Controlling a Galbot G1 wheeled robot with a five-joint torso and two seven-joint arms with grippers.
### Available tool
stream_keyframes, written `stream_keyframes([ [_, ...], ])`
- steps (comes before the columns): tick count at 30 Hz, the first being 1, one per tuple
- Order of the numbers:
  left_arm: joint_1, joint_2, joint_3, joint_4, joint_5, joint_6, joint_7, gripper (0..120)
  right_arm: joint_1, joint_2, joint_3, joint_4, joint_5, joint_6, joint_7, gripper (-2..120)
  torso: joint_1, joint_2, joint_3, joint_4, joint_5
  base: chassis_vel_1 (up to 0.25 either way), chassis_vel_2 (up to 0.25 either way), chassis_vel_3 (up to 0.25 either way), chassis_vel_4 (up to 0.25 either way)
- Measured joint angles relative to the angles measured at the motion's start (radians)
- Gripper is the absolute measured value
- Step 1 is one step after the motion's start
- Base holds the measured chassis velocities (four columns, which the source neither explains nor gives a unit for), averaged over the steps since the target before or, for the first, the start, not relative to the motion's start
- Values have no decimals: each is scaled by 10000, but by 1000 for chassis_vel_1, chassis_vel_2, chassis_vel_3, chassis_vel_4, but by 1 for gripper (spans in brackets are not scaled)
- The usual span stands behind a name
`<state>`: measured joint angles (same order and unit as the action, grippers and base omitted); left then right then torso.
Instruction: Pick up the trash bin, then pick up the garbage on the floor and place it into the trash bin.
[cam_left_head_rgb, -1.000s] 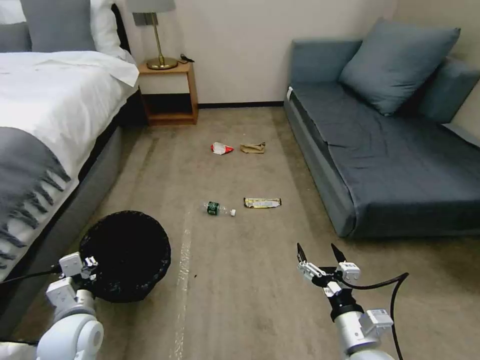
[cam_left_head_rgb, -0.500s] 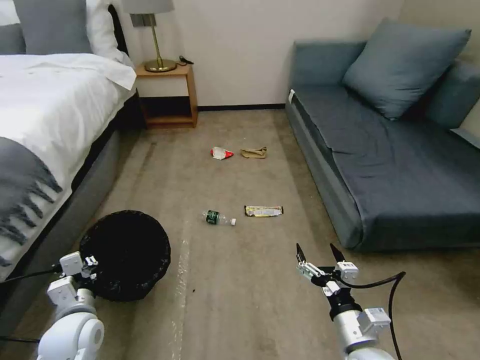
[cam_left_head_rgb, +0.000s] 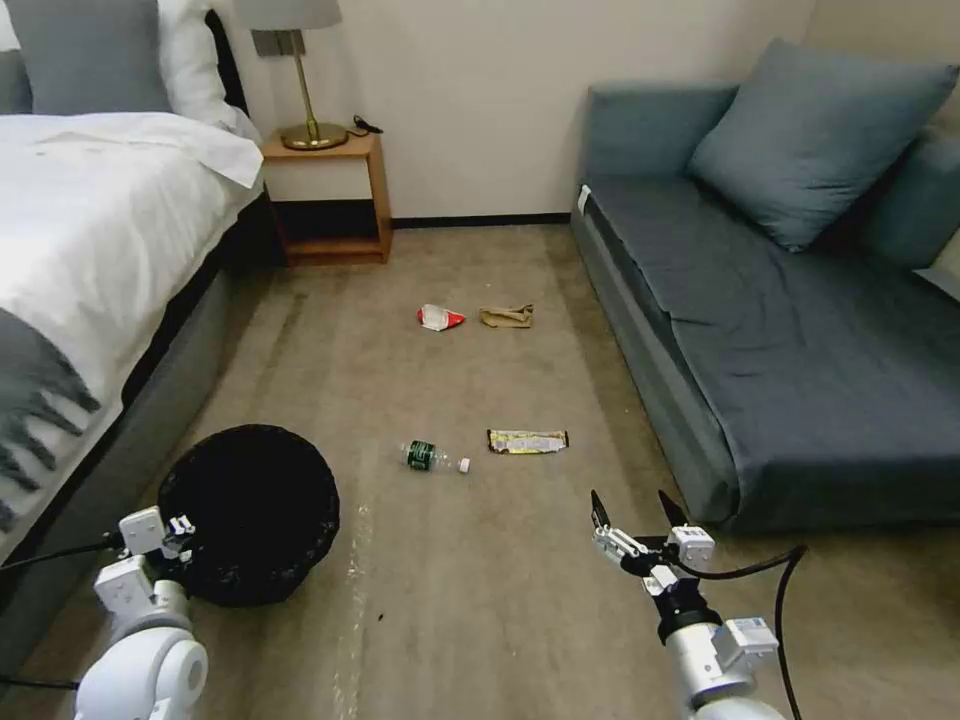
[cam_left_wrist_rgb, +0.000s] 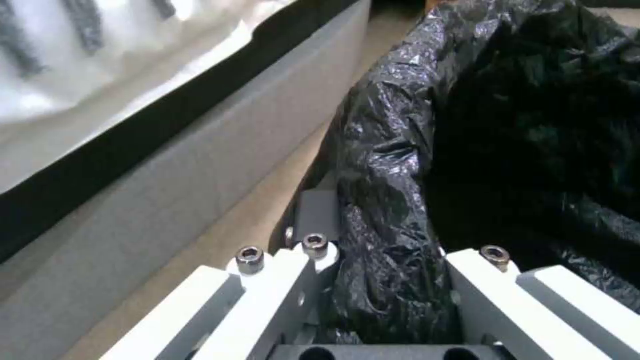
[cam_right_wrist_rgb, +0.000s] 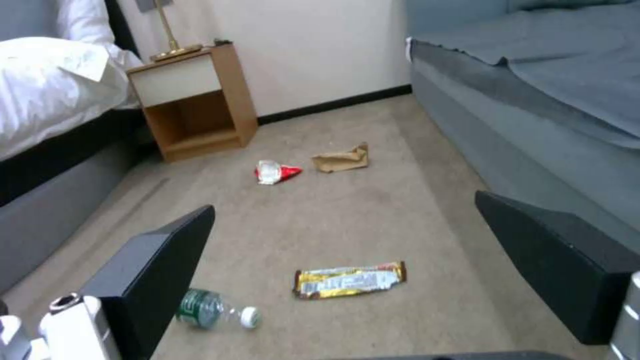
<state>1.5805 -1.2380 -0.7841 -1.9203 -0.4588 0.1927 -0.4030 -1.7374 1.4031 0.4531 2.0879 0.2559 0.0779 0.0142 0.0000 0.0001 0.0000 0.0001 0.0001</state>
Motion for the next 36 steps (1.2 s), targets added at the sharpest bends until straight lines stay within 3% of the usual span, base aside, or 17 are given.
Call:
stream_keyframes([
  [20, 229, -45, -40, -165, 51, -167, -18, 7, -190, 147, -109, 31, -200, 181, -66, 100, 0, 0, 0, -1, -1, -107, 101, 111, -108],
  [36, 1, 95, -47, 298, 28, -293, -17, 7, 28, 306, -292, -208, -388, 128, -68, 100, 0, 0, 0, -2, -2, -106, 111, 103, -104],
])
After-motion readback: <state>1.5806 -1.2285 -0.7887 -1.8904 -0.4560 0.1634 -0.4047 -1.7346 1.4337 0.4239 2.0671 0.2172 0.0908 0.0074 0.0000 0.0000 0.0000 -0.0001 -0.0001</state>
